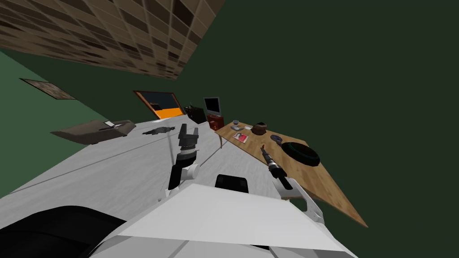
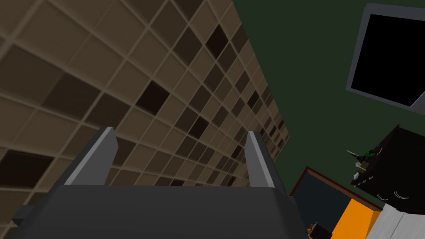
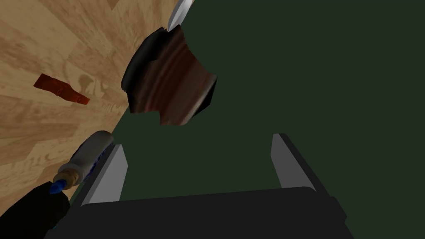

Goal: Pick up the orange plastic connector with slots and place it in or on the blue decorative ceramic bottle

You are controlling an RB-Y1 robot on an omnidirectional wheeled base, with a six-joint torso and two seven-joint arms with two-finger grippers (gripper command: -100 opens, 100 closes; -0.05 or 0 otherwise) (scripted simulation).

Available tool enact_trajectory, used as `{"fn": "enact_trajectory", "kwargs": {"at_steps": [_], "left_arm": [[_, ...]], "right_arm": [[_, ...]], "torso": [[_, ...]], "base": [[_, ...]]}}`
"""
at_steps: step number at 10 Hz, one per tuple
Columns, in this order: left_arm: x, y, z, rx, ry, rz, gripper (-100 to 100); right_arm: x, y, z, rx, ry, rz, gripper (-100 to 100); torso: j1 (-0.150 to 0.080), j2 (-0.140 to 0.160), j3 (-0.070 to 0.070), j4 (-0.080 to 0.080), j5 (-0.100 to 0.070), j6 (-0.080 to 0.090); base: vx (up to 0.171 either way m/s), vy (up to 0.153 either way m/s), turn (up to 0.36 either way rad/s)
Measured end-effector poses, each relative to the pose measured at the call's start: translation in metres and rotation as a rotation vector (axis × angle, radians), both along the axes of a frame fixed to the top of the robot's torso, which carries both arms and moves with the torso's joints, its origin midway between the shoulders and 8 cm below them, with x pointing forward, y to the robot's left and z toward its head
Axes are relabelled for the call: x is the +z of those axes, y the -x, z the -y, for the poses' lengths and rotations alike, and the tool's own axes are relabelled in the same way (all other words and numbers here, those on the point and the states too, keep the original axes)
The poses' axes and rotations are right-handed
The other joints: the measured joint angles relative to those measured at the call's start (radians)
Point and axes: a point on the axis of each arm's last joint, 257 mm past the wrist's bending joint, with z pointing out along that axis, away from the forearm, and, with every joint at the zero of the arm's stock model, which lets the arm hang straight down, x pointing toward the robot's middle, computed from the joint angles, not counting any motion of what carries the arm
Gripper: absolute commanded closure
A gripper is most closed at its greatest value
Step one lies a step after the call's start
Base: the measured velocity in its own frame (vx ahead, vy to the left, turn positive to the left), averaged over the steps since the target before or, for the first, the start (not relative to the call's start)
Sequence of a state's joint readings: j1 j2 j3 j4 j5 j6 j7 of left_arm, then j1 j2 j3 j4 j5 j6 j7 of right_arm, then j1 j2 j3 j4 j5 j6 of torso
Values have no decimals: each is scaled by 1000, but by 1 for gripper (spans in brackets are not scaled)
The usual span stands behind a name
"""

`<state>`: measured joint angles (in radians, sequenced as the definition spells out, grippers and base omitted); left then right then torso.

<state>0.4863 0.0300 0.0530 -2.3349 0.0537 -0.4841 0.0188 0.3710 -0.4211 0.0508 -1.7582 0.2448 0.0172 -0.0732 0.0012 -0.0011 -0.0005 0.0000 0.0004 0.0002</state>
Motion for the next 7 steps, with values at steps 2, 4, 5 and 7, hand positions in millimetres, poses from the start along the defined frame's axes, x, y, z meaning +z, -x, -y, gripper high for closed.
{"fn": "enact_trajectory", "kwargs": {"at_steps": [2, 4, 5, 7], "left_arm": [[0, 0, 0, 0, 0, 0, 0], [0, 0, 0, 0, 0, 0, 0], [0, 0, 0, 0, 0, 0, 0], [0, 0, 0, 0, 0, 0, 0]], "right_arm": [[-25, 8, 20, -24, 39, -77, -100], [-47, 16, 38, -42, 77, -139, -100], [-55, 19, 45, -52, 89, -163, -100], [-81, 37, 70, -76, 148, -247, -100]], "torso": [[0, 0, 0, 0, 0, 1], [-1, 0, 0, 0, 0, 0], [-2, 0, 0, 0, 0, 1], [-1, -3, -1, 0, 0, 1]], "base": [[25, 43, 128], [29, 28, 165], [39, 30, 172], [72, 34, 199]]}}
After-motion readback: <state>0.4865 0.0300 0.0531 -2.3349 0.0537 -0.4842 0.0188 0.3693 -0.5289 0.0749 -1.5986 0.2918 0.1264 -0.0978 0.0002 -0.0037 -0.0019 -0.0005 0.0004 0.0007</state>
